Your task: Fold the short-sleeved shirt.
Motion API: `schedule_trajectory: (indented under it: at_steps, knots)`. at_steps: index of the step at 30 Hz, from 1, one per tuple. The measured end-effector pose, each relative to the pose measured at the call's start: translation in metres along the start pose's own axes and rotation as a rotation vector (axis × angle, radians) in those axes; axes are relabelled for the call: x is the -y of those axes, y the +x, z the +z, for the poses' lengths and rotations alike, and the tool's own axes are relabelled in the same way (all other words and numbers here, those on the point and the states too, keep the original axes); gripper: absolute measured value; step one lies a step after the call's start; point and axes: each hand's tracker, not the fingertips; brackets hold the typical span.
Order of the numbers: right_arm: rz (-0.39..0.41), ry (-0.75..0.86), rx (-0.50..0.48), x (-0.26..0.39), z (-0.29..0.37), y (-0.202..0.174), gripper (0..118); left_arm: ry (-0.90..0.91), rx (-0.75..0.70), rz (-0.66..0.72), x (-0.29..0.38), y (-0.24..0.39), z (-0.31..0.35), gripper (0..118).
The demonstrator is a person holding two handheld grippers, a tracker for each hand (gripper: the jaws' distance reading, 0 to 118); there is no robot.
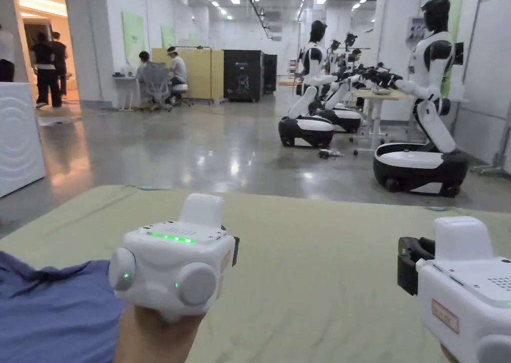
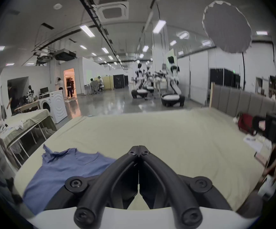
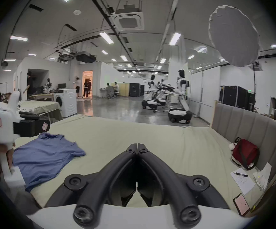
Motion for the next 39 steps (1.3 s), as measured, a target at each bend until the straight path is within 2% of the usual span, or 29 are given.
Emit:
schedule_trajectory:
  at_steps: [4,8,11,12,13,14,15,16,19,21,25,30,32,34,36,38,39]
  knots:
    - [-0.016,-0.024,-0.134,0.013,0.000,-0.022,2,-0.155,-0.027,0.157,0.021,-0.089,-0.007,0]
    - [0.008,-0.063,-0.211,0.026,-0.010,-0.049,2,-0.272,-0.180,0.161,0.034,-0.170,-0.033,0]
    - [0.012,-0.092,-0.256,0.034,-0.022,-0.063,2,-0.400,-0.208,0.144,0.044,-0.210,-0.066,0]
    - [0.014,-0.100,-0.263,0.036,-0.025,-0.067,2,-0.433,-0.191,0.151,0.048,-0.221,-0.078,16]
    - [0.018,-0.112,-0.275,0.039,-0.029,-0.071,2,-0.449,-0.155,0.193,0.053,-0.230,-0.094,42]
    - [0.022,-0.125,-0.284,0.041,-0.035,-0.074,2,-0.497,-0.139,0.190,0.059,-0.238,-0.113,86]
    - [0.023,-0.133,-0.287,0.043,-0.041,-0.075,2,-0.571,-0.116,0.183,0.067,-0.243,-0.128,118]
    - [0.025,-0.145,-0.293,0.045,-0.045,-0.077,2,-0.521,-0.040,0.174,0.072,-0.246,-0.143,116]
    - [0.035,-0.182,-0.298,0.052,-0.062,-0.080,2,-0.621,-0.009,0.167,0.111,-0.245,-0.185,116]
    - [0.036,-0.201,-0.294,0.057,-0.070,-0.081,2,-0.649,0.013,0.145,0.099,-0.251,-0.215,112]
    - [0.024,-0.236,-0.304,0.065,-0.089,-0.081,2,-0.697,-0.027,0.101,0.120,-0.252,-0.252,111]
    - [0.036,-0.248,-0.297,0.068,-0.095,-0.082,2,-0.748,-0.027,0.120,0.151,-0.250,-0.269,109]
    - [0.042,-0.253,-0.294,0.069,-0.095,-0.082,2,-0.688,-0.078,0.083,0.142,-0.250,-0.262,92]
    - [0.044,-0.257,-0.288,0.070,-0.095,-0.082,2,-0.669,-0.055,0.088,0.135,-0.251,-0.254,63]
    - [0.038,-0.260,-0.287,0.071,-0.095,-0.082,2,-0.678,-0.074,0.068,0.132,-0.247,-0.250,5]
    - [0.033,-0.261,-0.284,0.072,-0.094,-0.082,2,-0.668,-0.130,0.025,0.130,-0.246,-0.243,3]
    - [0.033,-0.262,-0.283,0.073,-0.091,-0.083,2,-0.674,-0.104,0.048,0.131,-0.247,-0.242,3]
